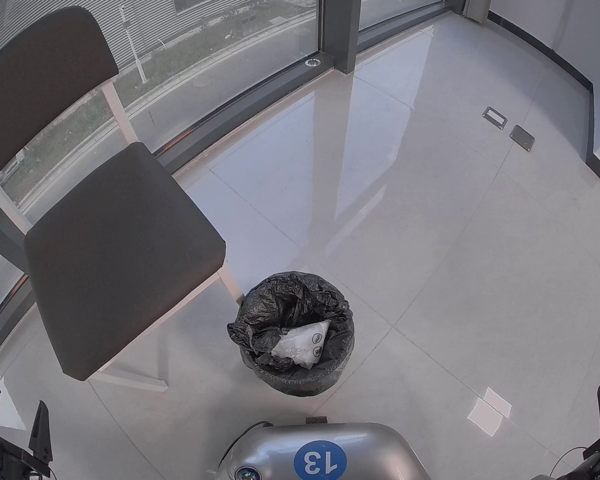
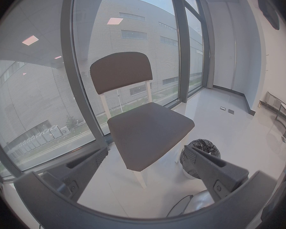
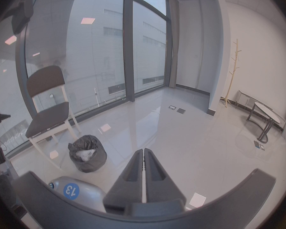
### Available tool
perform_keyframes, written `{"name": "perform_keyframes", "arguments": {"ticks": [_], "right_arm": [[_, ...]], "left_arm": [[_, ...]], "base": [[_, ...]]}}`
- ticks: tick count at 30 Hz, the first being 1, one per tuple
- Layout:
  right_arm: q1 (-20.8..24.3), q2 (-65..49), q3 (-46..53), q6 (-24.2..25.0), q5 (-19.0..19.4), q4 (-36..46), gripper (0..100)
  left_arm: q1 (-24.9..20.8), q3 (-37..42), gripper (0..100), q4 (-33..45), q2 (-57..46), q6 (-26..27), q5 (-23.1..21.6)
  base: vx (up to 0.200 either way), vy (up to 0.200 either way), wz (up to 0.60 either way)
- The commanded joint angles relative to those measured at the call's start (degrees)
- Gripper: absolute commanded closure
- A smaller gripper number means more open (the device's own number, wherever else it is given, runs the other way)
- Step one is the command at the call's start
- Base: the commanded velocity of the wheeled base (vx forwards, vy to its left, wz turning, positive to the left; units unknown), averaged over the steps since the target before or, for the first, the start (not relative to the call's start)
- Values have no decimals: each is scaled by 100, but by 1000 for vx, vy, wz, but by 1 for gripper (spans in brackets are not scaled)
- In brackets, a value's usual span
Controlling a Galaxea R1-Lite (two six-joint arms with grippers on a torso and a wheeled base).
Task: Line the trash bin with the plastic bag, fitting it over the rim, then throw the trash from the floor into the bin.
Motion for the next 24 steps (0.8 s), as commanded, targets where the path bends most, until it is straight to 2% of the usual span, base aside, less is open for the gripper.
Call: {"name": "perform_keyframes", "arguments": {"ticks": [1,9,24], "right_arm": [[-13,-132,84,-51,9,17,100],[-5,-132,84,-51,0,17,100],[-13,-132,84,-51,26,17,100]], "left_arm": [[22,104,0,-15,-64,28,-47],[22,104,0,73,-64,98,-329],[30,104,0,73,-64,81,-293]], "base": [[0,0,0],[0,0,0],[0,0,0]]}}
